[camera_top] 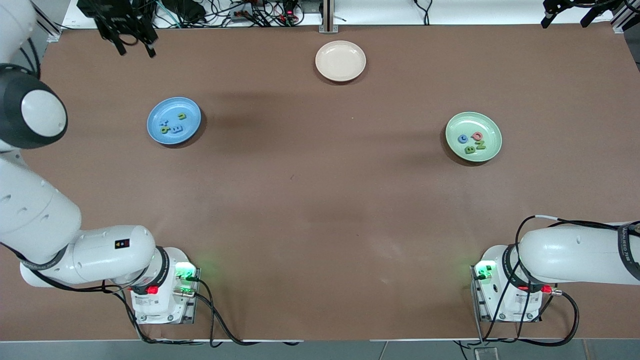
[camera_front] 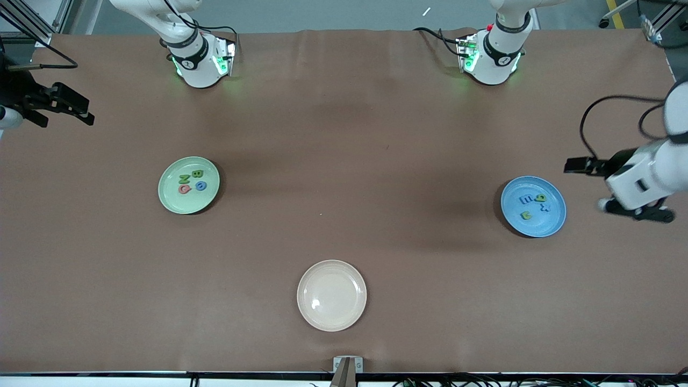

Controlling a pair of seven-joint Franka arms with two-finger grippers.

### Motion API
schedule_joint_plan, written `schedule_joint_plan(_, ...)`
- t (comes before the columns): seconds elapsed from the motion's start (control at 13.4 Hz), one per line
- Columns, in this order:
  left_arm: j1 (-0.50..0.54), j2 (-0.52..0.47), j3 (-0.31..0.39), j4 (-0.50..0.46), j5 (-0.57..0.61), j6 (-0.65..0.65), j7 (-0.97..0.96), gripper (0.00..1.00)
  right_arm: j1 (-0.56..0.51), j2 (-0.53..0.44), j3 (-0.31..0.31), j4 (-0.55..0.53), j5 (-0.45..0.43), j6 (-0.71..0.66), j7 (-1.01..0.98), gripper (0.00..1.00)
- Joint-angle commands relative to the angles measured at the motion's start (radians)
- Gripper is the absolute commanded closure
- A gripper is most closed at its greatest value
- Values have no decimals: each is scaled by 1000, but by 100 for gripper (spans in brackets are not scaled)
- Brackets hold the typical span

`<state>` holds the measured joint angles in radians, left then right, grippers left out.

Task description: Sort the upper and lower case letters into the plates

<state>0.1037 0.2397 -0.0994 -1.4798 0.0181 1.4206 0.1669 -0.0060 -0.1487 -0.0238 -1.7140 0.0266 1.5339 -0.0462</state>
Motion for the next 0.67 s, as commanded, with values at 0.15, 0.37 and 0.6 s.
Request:
schedule_joint_plan(0.15,-87,-184,129,-82,-41,4,14,0,-11,0,4,4,12,-11,9,0)
schedule_joint_plan(0.37,-114,-258,161,-99,-41,11,0,0,-11,1,2,2,1,-11,6,0)
schedule_joint_plan(0.6,-107,-295,162,-85,-52,59,-18,0,-11,0,2,1,-2,-12,6,0)
